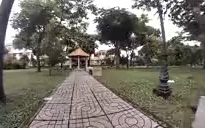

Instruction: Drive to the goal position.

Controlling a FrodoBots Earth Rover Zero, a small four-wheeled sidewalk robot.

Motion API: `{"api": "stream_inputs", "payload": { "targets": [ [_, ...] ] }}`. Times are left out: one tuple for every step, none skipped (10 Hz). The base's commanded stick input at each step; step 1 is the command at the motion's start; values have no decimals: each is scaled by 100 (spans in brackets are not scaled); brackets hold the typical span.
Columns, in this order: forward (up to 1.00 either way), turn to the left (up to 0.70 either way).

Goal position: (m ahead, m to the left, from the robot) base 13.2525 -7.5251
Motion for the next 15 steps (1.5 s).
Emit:
{"api": "stream_inputs", "payload": {
  "targets": [
    [0, 45],
    [0, 37],
    [0, 21],
    [0, 4],
    [95, 0],
    [100, 0],
    [100, 0],
    [100, 0],
    [100, 0],
    [100, 0],
    [100, 17],
    [100, 27],
    [100, 11],
    [100, 0],
    [100, 0]
  ]
}}
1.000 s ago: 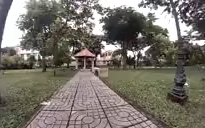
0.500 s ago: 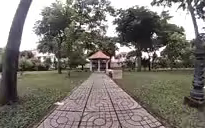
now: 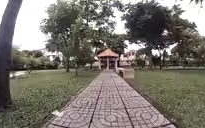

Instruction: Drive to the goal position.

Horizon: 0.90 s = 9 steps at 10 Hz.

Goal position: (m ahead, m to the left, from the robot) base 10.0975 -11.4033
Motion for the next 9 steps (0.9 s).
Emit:
{"api": "stream_inputs", "payload": {
  "targets": [
    [100, 0],
    [100, 0],
    [100, 0],
    [100, 0],
    [100, 0],
    [100, 0],
    [100, 0],
    [100, -27],
    [100, -27]
  ]
}}
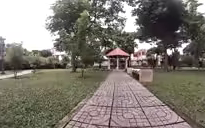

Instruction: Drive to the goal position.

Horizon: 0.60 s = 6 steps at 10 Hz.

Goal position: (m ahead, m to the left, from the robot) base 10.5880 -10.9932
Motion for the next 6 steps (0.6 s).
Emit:
{"api": "stream_inputs", "payload": {
  "targets": [
    [100, -15],
    [100, 0],
    [100, 0],
    [100, 0],
    [100, -10],
    [100, -26]
  ]
}}
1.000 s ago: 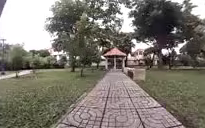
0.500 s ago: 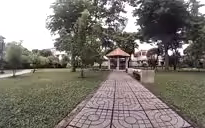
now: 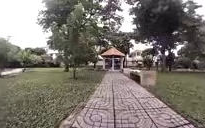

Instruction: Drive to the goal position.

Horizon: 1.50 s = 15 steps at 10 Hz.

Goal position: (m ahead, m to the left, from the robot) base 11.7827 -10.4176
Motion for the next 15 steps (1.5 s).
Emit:
{"api": "stream_inputs", "payload": {
  "targets": [
    [100, -27],
    [100, -4],
    [100, -1],
    [100, -24],
    [100, -27],
    [100, -27],
    [100, -26],
    [100, -12],
    [100, 0],
    [100, 0],
    [100, 0],
    [100, 0],
    [100, 0],
    [100, 0],
    [100, 0]
  ]
}}
